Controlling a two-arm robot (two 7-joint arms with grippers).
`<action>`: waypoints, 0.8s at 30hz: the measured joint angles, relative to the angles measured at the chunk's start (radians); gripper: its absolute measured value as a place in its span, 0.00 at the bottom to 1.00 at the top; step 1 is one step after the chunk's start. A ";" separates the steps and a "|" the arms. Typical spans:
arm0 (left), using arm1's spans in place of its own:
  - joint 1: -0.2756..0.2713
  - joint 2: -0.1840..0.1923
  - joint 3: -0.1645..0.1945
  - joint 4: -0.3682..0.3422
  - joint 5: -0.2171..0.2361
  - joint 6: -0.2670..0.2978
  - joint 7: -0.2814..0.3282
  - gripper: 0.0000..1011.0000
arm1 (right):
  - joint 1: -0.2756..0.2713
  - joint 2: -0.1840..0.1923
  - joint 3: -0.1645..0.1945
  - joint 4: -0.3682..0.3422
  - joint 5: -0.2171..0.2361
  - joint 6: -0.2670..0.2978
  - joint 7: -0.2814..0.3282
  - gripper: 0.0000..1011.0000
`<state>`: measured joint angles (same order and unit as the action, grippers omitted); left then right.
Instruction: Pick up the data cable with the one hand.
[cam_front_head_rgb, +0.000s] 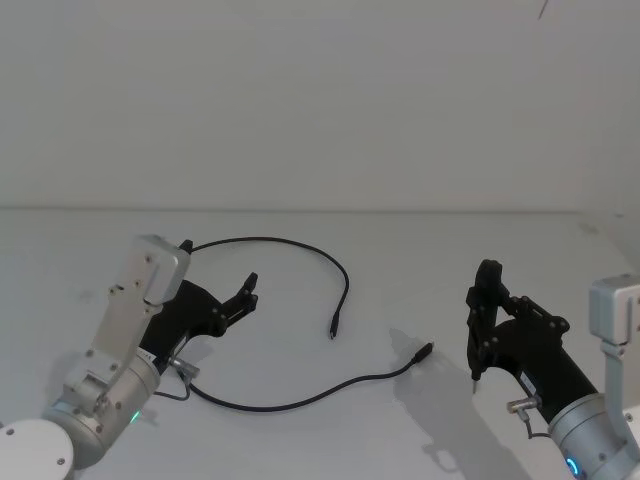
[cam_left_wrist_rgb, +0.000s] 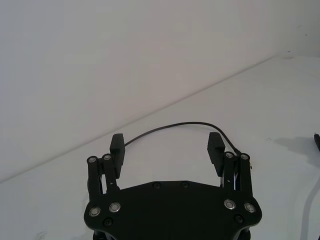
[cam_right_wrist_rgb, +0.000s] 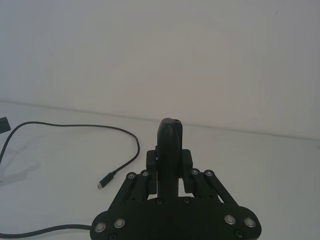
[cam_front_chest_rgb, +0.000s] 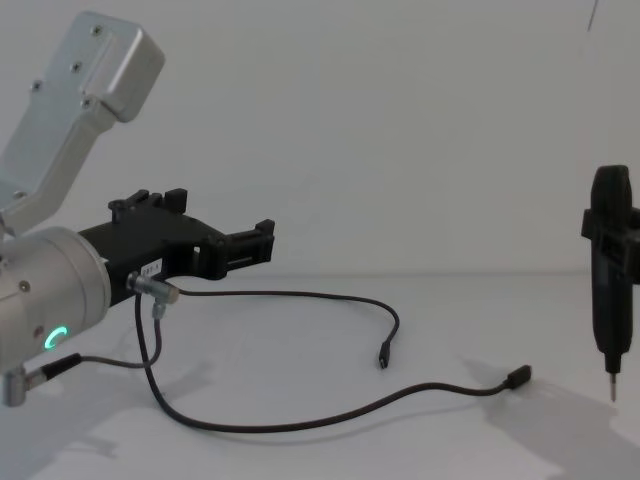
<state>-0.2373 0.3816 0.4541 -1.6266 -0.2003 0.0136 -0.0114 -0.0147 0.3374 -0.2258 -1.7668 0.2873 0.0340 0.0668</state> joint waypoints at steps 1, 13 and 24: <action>0.000 0.000 0.000 0.000 0.000 0.000 0.000 0.99 | 0.000 0.000 0.000 0.000 0.000 0.000 0.000 0.28; 0.000 0.000 0.000 0.000 0.000 0.000 0.001 0.99 | 0.000 0.000 0.000 0.000 0.000 0.000 0.000 0.28; -0.017 0.002 0.004 0.014 -0.021 -0.002 -0.057 0.99 | 0.000 0.000 0.000 0.000 0.000 0.000 0.000 0.28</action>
<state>-0.2543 0.3832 0.4576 -1.6125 -0.2217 0.0119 -0.0682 -0.0146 0.3374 -0.2258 -1.7667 0.2873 0.0341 0.0668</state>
